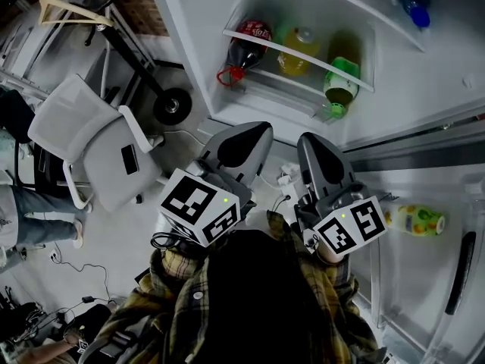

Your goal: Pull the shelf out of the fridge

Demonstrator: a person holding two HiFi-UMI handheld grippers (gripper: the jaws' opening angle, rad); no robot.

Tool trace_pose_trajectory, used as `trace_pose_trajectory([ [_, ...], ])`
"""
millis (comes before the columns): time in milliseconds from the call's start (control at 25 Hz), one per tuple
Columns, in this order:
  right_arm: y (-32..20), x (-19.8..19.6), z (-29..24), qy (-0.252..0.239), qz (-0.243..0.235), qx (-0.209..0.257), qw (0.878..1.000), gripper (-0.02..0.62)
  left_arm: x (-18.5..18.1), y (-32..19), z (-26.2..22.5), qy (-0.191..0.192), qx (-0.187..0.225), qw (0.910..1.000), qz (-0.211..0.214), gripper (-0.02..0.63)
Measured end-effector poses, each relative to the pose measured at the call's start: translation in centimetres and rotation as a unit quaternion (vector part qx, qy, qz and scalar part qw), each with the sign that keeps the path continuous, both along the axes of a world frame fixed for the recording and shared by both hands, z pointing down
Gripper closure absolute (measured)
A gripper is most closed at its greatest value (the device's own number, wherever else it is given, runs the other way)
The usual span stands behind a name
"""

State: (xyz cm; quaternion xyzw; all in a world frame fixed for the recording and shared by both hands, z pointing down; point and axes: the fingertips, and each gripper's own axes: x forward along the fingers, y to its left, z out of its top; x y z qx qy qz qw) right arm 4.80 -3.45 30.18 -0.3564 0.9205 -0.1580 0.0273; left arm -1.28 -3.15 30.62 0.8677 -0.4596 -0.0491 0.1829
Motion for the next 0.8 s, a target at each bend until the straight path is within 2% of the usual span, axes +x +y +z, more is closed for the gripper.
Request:
trace_pose_trajectory([
  [240, -2.6, -0.3, 0.1, -0.011, 0.021, -0.004, 1.0, 0.577, 0.2, -2.6, 0.1, -0.008, -0.004, 0.9996, 0.028, 0.603],
  [800, -10.2, -1.6, -0.4, -0.025, 0.092, -0.002, 0.995, 0.577, -0.2, -11.1, -1.0, -0.01, 0.017, 0.9931, 0.116, 0.603],
])
